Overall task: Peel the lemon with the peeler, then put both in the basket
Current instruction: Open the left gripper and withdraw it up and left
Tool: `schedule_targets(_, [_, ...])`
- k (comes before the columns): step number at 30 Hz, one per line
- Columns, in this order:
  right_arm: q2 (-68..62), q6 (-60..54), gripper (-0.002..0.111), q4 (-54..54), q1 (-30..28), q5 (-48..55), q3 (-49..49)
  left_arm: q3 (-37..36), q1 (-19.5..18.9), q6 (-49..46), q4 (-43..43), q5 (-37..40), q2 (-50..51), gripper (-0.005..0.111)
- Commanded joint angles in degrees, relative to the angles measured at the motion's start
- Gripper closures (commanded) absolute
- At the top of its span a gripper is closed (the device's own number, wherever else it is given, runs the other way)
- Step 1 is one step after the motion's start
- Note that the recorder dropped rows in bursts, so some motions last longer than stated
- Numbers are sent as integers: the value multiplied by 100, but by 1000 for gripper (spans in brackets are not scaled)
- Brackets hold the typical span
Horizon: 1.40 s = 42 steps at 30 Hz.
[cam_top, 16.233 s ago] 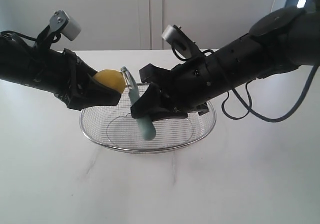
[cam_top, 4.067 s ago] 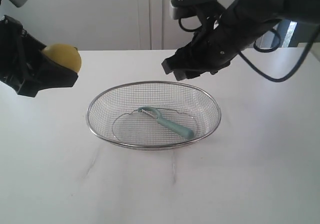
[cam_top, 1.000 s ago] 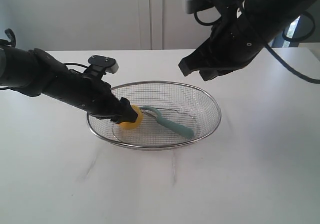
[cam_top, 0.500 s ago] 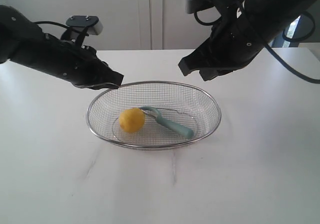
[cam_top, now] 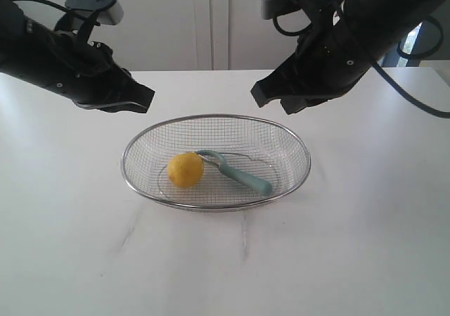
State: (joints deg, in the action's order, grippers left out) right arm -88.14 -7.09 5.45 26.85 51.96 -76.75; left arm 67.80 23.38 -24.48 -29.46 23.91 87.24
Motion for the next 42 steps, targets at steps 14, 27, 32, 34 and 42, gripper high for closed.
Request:
schedule_targets(14, [57, 0, 108, -35, 0, -30, 28, 30, 5, 29, -15, 54, -45, 107])
schedule_targets(27, [57, 0, 108, -24, 0, -30, 28, -50, -7, -408, 150, -121, -1188, 107])
schedule_targets(32, [57, 0, 108, -12, 0, -30, 28, -998, -115, -878, 77, -835, -2486, 107])
schedule_targets(34, [57, 0, 108, -12, 0, -30, 28, -1746, -304, -878, 6, -930, -2945, 107])
schedule_targets(42, [57, 0, 108, -12, 0, -30, 28, -4519, -1078, -823, -877, -2707, -4312, 107])
